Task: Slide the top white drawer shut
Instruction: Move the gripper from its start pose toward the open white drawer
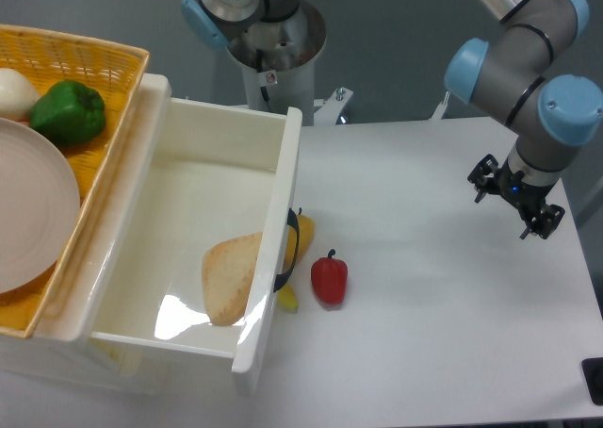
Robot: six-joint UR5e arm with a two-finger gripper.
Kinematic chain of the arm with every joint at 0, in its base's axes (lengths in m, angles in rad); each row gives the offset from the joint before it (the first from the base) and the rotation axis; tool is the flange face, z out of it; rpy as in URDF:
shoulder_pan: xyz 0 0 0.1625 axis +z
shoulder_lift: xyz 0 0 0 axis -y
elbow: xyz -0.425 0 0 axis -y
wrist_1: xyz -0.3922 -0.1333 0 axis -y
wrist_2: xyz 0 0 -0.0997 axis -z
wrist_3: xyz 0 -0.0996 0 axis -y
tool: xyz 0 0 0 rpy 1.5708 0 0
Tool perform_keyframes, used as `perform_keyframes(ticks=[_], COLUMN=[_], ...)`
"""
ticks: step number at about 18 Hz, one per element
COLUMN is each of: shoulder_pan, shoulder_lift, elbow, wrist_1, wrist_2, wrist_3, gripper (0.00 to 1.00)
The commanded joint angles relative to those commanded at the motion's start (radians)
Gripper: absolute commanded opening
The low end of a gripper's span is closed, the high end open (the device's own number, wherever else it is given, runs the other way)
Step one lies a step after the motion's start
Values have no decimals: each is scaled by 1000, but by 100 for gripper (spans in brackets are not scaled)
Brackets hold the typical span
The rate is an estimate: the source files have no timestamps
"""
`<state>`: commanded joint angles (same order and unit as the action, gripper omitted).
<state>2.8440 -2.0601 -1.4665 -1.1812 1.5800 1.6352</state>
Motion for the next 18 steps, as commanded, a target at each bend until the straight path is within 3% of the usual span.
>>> perform_keyframes(ticks=[5, 12, 18], shoulder_pan=[-15, 35, 20], shoulder_lift=[11, 94, 89], elbow=[-6, -123, -127], wrist_1=[3, 58, 52], wrist_2=[5, -72, -67], wrist_3=[-11, -17, -161], gripper=[100, 100, 100])
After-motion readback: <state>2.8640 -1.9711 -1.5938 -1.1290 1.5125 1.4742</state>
